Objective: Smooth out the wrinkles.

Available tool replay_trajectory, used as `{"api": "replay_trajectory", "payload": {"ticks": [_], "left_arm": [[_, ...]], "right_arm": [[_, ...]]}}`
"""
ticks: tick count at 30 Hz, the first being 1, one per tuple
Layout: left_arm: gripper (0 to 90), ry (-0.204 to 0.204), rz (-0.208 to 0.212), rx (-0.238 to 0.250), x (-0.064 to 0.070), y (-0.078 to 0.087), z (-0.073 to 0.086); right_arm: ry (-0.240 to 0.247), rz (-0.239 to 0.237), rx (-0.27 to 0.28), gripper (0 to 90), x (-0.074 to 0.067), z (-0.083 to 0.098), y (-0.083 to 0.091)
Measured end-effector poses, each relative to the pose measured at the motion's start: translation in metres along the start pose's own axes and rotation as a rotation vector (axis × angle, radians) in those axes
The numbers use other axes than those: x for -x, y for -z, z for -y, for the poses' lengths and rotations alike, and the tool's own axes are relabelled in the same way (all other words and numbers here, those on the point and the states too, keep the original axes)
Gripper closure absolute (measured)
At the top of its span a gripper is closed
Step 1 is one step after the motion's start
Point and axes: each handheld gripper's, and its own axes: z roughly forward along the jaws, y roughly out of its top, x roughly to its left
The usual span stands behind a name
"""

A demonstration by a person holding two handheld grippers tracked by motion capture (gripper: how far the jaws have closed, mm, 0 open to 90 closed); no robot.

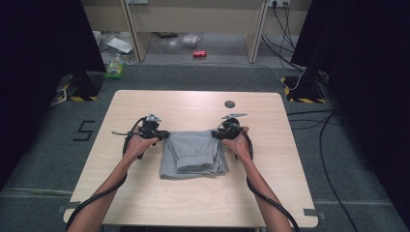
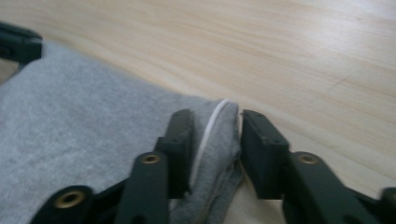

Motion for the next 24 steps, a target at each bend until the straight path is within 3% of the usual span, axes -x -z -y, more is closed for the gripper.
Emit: {"api": "replay_trajectory", "payload": {"ticks": [4, 6, 10, 13, 19, 24], "left_arm": [[79.4, 0.03, 0.006, 0.004, -0.003, -0.003, 0.004], [76.0, 0.038, 0.002, 0.005, -0.005, -0.003, 0.003], [70.4, 0.046, 0.004, 0.002, -0.008, -0.003, 0.004], [68.2, 0.059, 0.008, 0.003, -0.01, -0.003, 0.005], [54.3, 0.086, -0.004, 0.02, -0.011, 0.006, 0.005], [44.6, 0.132, -0.013, 0.058, -0.011, 0.032, 0.007]], "right_arm": [[-0.037, 0.007, 0.055, 51.1, 0.004, -0.005, 0.009], [-0.056, 0.016, 0.074, 52.2, 0.006, -0.008, 0.013], [-0.027, 0.083, 0.037, 51.8, 0.011, -0.006, 0.011], [-0.04, 0.089, 0.038, 51.8, 0.013, -0.004, 0.008], [-0.053, 0.05, 0.078, 45.4, 0.008, -0.007, 0.022], [-0.041, 0.019, 0.103, 41.9, -0.003, -0.002, 0.048]]}}
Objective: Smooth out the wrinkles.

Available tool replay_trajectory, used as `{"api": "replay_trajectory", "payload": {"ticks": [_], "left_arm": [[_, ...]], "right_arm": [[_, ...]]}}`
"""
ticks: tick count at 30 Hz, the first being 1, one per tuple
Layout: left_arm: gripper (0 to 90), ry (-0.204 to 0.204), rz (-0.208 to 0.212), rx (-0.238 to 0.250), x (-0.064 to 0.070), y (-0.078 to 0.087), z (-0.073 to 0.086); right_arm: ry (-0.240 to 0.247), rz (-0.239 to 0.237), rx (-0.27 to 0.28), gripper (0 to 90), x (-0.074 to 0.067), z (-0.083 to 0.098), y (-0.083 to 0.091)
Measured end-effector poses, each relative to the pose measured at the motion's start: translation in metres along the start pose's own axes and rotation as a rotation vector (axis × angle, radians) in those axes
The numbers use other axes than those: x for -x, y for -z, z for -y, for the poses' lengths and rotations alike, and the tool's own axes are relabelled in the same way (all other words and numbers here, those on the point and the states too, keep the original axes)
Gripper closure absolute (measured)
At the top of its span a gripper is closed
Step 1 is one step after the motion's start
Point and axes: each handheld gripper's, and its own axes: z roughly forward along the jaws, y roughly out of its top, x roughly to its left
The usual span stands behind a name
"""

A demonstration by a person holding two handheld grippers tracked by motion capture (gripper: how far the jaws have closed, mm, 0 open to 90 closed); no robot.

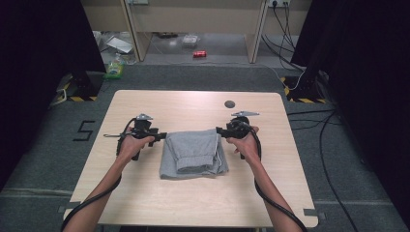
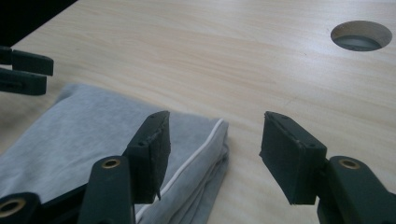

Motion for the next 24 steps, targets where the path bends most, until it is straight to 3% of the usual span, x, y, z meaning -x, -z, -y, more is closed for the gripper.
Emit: {"api": "replay_trajectory", "payload": {"ticks": [4, 9, 15, 24], "left_arm": [[39.9, -0.018, -0.007, 0.004, 0.002, 0.027, 0.008], [35.3, -0.017, 0.0, -0.002, 0.003, 0.056, 0.03], [31.0, -0.008, 0.029, -0.002, 0.011, 0.076, 0.058], [26.5, -0.006, 0.055, 0.005, 0.023, 0.097, 0.084]], "right_arm": [[0.018, 0.004, 0.009, 40.7, -0.002, 0.009, 0.021], [0.068, 0.042, 0.003, 40.4, -0.002, 0.023, 0.042], [0.09, 0.033, 0.0, 39.7, -0.009, 0.039, 0.059], [0.118, 0.012, -0.006, 38.0, -0.027, 0.063, 0.079]]}}
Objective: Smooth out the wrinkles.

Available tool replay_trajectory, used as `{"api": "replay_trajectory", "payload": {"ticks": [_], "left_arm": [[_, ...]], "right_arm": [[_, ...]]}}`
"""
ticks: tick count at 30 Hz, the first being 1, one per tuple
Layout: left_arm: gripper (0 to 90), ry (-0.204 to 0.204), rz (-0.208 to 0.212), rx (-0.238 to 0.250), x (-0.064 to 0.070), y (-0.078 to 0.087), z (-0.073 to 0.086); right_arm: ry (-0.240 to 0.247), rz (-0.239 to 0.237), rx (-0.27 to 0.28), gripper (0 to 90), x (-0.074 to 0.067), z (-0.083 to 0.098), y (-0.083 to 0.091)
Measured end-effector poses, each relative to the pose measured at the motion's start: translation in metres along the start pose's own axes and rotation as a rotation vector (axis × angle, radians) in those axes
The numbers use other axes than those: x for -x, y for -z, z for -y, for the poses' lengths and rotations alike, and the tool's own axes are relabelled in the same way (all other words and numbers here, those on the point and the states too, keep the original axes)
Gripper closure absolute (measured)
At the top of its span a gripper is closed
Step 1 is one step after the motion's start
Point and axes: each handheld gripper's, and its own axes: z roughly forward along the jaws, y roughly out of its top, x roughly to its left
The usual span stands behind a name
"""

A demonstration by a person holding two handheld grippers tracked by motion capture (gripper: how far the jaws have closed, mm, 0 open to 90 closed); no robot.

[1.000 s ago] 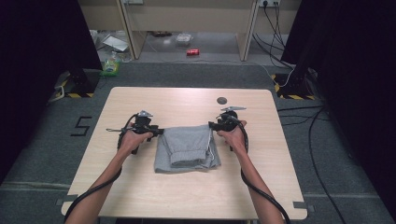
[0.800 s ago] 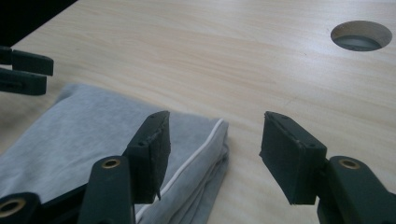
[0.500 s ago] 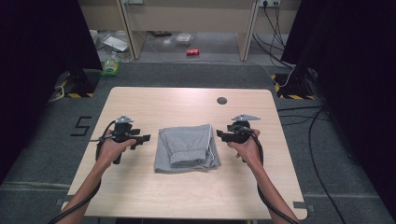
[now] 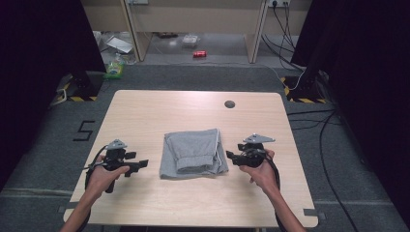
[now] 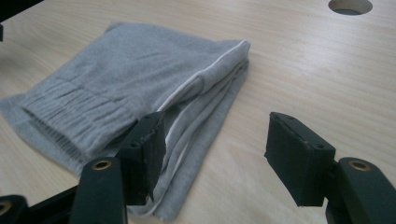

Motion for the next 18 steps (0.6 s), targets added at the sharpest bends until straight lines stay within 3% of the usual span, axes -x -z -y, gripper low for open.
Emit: {"api": "replay_trajectory", "payload": {"ticks": [12, 18], "left_arm": [[23.2, -0.021, 0.038, -0.018, 0.021, 0.009, 0.038], [18.5, -0.033, 0.016, -0.028, 0.026, 0.015, 0.054]], "right_arm": [[0.01, 0.008, -0.032, 35.1, -0.008, 0.036, 0.022], [0.035, 0.028, -0.076, 31.8, -0.016, 0.054, 0.029]]}}
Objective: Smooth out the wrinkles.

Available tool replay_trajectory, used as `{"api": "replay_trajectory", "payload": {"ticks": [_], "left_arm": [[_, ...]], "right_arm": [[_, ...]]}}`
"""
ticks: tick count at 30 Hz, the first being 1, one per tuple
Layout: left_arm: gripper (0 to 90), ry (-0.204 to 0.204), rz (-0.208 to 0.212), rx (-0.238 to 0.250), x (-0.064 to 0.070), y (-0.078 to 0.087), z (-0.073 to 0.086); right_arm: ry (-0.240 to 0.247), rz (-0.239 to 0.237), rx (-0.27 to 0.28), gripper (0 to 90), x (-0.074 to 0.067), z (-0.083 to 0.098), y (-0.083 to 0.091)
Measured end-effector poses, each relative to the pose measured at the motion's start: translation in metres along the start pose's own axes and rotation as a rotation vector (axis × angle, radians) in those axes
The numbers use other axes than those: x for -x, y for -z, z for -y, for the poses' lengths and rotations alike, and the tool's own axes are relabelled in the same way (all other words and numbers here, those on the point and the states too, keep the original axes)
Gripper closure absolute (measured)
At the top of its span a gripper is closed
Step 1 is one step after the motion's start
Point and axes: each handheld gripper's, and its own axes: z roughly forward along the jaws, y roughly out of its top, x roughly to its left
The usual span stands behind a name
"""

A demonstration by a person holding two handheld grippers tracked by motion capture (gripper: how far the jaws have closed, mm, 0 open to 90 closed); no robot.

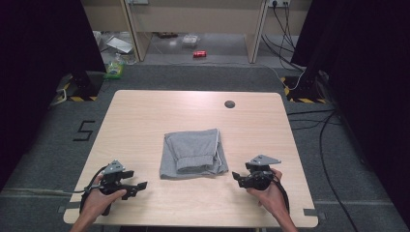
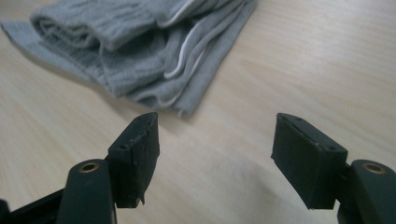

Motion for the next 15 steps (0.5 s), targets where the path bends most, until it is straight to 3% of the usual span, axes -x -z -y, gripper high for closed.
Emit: {"api": "replay_trajectory", "payload": {"ticks": [7, 12, 14, 15], "left_arm": [[16.9, -0.04, -0.032, -0.026, 0.009, 0.005, 0.018], [16.0, -0.105, -0.078, -0.038, 0.016, 0.005, 0.023], [15.9, -0.155, -0.111, -0.029, 0.017, 0.004, 0.027], [14.8, -0.155, -0.119, -0.014, 0.017, 0.003, 0.028]], "right_arm": [[0.012, 0.02, -0.065, 24.4, -0.009, 0.016, 0.003], [0.01, 0.042, -0.109, 21.0, -0.013, 0.024, 0.005], [0.017, 0.042, -0.133, 18.9, -0.015, 0.028, 0.004], [0.031, 0.046, -0.134, 15.6, -0.015, 0.029, 0.003]]}}
